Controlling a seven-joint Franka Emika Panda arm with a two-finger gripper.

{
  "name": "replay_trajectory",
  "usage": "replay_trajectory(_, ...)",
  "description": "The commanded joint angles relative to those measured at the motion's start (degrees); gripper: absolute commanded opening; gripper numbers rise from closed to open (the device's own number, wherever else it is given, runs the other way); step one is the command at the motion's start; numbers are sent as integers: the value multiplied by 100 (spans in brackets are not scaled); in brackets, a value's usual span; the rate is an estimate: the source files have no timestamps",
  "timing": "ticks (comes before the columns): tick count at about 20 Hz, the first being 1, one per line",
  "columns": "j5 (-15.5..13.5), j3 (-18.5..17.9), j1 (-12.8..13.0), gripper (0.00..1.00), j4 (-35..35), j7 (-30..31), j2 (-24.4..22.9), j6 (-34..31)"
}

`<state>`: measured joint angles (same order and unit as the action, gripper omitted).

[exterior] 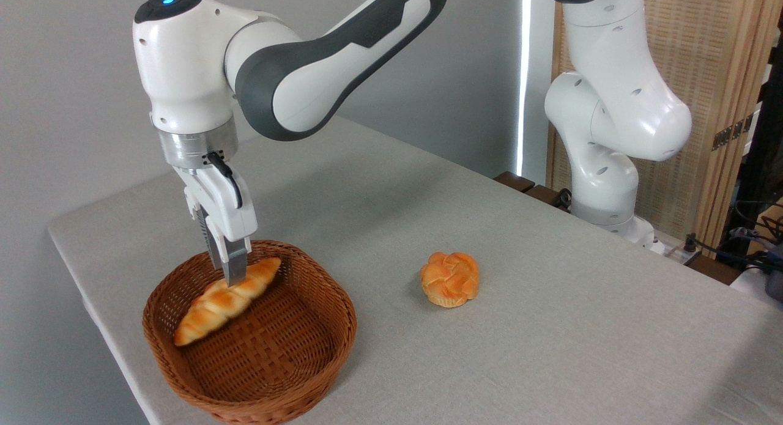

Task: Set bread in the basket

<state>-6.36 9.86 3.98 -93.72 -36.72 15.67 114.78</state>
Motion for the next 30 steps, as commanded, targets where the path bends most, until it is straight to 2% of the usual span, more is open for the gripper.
replay_trajectory(1, 65, -37, 33, 100, 73, -72, 15, 9)
replay_trajectory(7, 73, -28, 24, 100, 55, -37, -212, -70)
replay_trajectory(13, 65, -28, 7, 100, -94, -1, -1125, -1219)
replay_trajectory(17, 73, -28, -379, 100, -375, -63, -1899, -1888)
replay_trajectory(20, 117, 60, -827, 100, -472, -80, -2243, -2161)
replay_trajectory(23, 354, 60, -1030, 100, -569, -54, -2349, -2179)
replay_trajectory(25, 390, 51, -1048, 100, -560, -10, -2314, -2170)
replay_trajectory(28, 723, 60, -1030, 100, -516, 112, -2156, -2136)
replay_trajectory(30, 724, 69, -1030, 100, -499, 122, -2059, -2091)
